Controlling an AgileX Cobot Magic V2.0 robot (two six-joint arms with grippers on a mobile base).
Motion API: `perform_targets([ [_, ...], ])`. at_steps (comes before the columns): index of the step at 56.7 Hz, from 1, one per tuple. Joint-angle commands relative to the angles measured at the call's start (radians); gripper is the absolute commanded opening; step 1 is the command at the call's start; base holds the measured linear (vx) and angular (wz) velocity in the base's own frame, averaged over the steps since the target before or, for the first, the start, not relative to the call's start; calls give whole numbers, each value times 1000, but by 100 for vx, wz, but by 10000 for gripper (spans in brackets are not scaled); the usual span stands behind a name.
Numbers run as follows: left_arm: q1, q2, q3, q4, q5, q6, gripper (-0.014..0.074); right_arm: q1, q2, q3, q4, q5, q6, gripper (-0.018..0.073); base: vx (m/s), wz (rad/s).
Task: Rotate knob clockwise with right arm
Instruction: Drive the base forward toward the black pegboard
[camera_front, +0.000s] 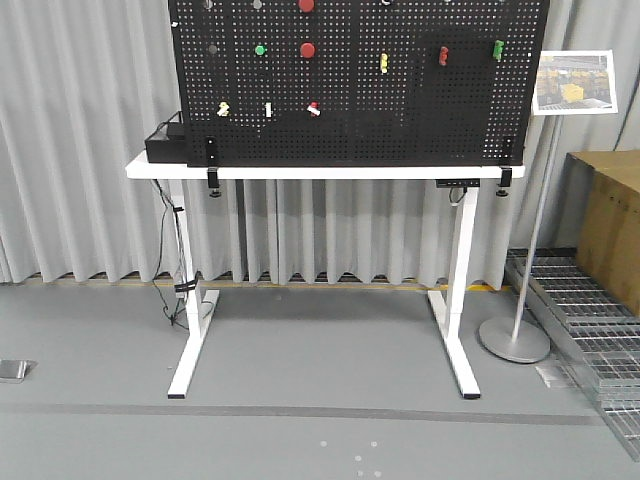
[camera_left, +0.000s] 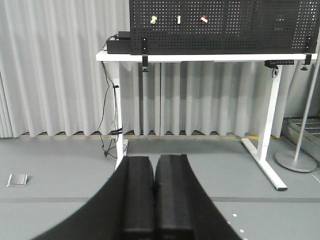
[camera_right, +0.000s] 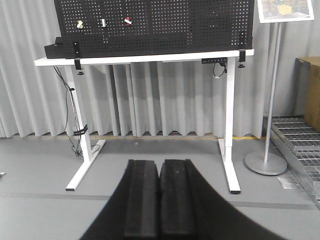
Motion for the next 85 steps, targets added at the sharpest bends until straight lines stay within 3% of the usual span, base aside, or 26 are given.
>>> perform_targets([
  [1,-6,-10,11,-4,-86,-5,-6,-7,-7,5,-9,-87,-7,-9,0,0],
  [85,-6,-10,11,-4,-86,-5,-6,-7,-7,5,-9,-87,-7,-9,7,0],
])
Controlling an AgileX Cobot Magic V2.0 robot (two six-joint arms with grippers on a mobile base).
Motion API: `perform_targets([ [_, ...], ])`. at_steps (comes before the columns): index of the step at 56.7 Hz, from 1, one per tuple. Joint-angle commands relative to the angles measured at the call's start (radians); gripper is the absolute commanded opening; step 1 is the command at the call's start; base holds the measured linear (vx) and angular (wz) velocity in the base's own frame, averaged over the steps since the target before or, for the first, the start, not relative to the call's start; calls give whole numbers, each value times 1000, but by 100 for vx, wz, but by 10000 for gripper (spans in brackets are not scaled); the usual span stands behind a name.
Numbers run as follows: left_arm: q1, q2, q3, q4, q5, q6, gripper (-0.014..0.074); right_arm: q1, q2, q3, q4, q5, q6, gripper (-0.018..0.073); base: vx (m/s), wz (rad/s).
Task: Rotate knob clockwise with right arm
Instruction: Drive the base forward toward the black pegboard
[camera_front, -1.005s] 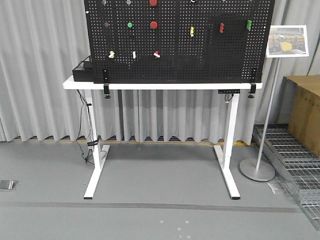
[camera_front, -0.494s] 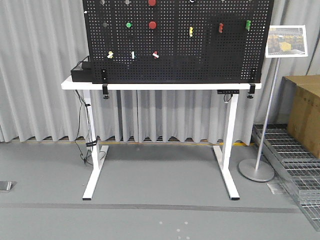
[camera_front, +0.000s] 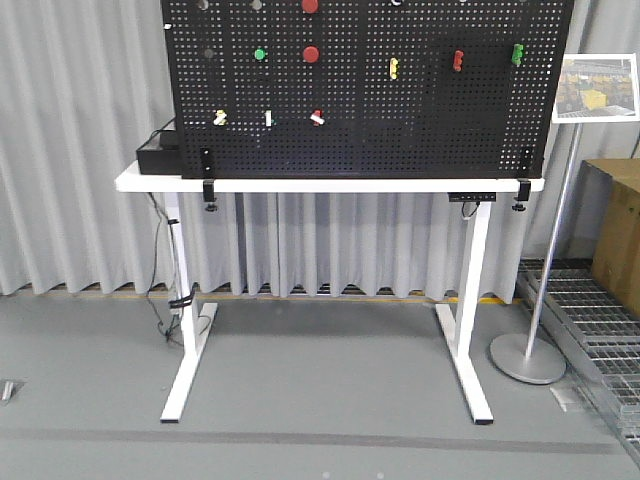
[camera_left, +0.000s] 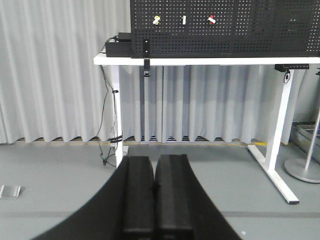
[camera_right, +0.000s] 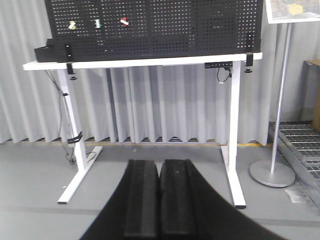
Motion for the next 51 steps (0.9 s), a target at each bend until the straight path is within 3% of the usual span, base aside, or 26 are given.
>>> perform_targets([
  [1,-6,-10,11,-4,-86,-5,-6,-7,-7,5,-9,-87,-7,-9,29,-8],
  [51,-6,-10,11,-4,-86,-5,-6,-7,-7,5,-9,-87,-7,-9,43,-5],
])
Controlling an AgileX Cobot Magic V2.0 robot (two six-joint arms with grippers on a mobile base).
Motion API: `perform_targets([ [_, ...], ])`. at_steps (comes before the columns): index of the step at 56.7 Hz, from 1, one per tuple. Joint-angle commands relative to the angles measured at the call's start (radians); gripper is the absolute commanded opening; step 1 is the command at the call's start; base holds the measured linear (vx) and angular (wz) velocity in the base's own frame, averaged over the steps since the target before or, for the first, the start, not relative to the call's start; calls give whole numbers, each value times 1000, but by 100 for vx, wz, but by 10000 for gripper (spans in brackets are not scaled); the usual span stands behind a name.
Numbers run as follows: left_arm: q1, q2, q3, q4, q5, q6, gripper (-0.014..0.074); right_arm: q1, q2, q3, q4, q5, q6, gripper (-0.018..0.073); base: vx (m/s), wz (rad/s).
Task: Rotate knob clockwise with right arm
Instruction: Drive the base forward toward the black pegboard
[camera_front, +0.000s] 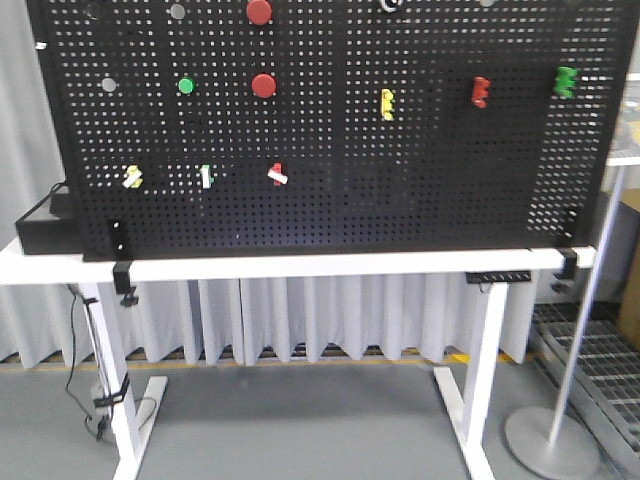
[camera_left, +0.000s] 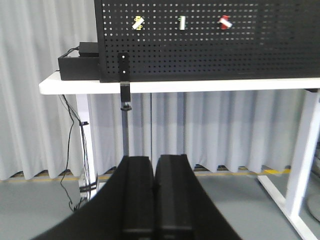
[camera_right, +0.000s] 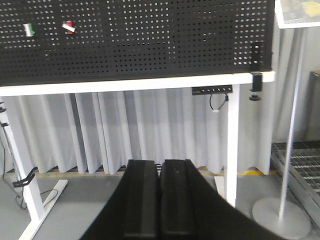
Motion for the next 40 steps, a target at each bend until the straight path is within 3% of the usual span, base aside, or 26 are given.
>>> perform_targets([
  [1,-6,-10,11,-4,-86,-5,-6,-7,-7,5,-9,-87,-7,-9,48,5],
  [40,-6,-10,11,-4,-86,-5,-6,-7,-7,5,-9,-87,-7,-9,47,8],
])
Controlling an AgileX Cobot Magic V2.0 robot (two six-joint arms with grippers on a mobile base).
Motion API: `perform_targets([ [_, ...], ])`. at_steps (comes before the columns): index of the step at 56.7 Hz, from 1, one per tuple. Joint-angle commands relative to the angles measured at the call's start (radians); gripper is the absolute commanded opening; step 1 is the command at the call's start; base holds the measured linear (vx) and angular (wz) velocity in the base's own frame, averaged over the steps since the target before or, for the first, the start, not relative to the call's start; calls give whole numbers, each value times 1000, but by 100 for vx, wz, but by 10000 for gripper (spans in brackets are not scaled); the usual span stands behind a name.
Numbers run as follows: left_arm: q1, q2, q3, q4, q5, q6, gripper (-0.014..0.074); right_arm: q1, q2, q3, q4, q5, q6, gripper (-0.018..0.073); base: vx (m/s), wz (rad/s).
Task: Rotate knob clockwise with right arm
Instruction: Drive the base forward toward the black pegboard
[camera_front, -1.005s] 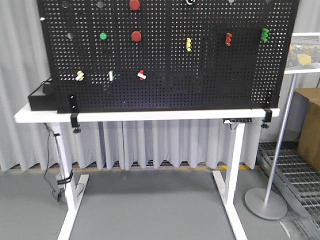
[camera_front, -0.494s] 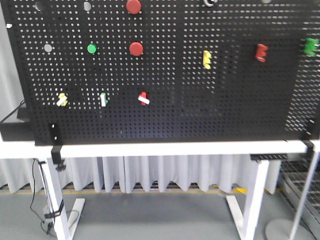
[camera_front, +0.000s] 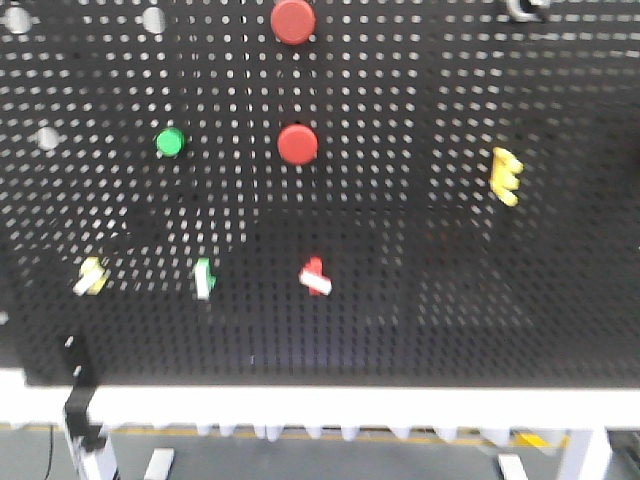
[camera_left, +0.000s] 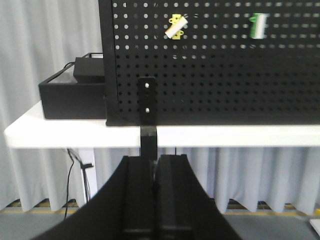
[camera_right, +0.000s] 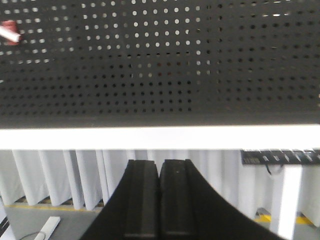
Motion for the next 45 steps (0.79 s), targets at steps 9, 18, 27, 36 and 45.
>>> perform_targets([
  [9,-6,-10,11,-4,-86,-5,-6,-7,-7,5,-9,-87,-7,-9,38,2],
  [18,-6,-10,11,-4,-86,-5,-6,-7,-7,5,-9,-87,-7,-9,33,-1],
  [27,-6,-10,11,-4,-86,-5,-6,-7,-7,5,-9,-87,-7,-9,27,-2],
  [36,-6,-10,11,-4,-86,-5,-6,-7,-7,5,-9,-87,-7,-9,18,2],
  [45,-6,-10,11,-4,-86,-5,-6,-7,-7,5,-9,-87,-7,-9,9,1],
])
